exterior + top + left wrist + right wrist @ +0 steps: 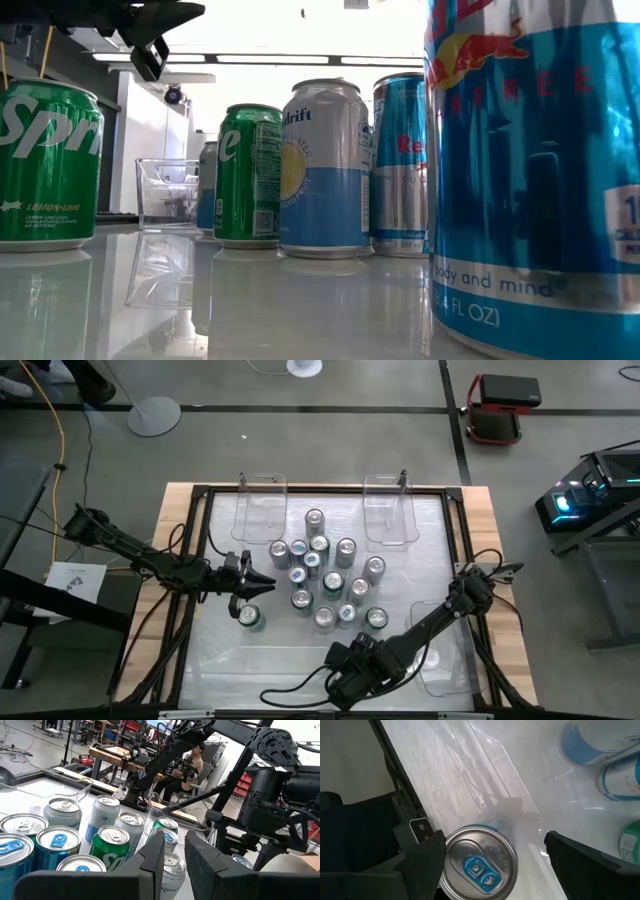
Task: Sort soda cans
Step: Put the blue soda can into the bottom right transparent bin
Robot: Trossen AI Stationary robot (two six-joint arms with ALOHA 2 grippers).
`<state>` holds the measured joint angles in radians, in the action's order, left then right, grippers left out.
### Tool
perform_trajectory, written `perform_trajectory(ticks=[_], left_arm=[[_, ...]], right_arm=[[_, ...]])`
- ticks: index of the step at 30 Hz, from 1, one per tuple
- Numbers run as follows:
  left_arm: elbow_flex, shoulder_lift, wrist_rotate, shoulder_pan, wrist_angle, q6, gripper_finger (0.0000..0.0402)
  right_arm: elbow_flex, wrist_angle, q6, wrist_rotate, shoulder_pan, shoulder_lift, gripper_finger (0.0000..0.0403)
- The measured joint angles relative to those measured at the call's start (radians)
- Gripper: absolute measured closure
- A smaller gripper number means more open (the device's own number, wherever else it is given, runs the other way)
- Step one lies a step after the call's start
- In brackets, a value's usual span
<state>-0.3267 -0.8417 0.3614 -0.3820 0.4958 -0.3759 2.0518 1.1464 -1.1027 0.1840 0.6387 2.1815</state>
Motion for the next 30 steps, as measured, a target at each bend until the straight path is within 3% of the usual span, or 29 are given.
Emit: perform_trajectory(ticks=[12, 17, 22, 30], left_arm=[[0.0, 0.0, 0.002, 0.0, 0.0, 0.0, 0.0337], [0.0, 0.0, 0.002, 0.0, -0.001, -0.004, 0.0337], [0.0, 0.0, 0.002, 0.0, -0.004, -0.006, 0.0337], [0.0, 0.0, 0.002, 0.0, -0.01, 0.003, 0.0337]], right_arm=[[-0.002, -0.005, 0.107, 0.002, -0.012, 0.001, 0.0077], [0.056, 0.027, 0.112, 0.053, -0.01, 0.01, 0.0077], [0.134, 0.108, 0.016, 0.112, -0.002, 0.007, 0.0077], [0.104, 0.128, -0.129, 0.045, -0.001, 0.008, 0.0077]])
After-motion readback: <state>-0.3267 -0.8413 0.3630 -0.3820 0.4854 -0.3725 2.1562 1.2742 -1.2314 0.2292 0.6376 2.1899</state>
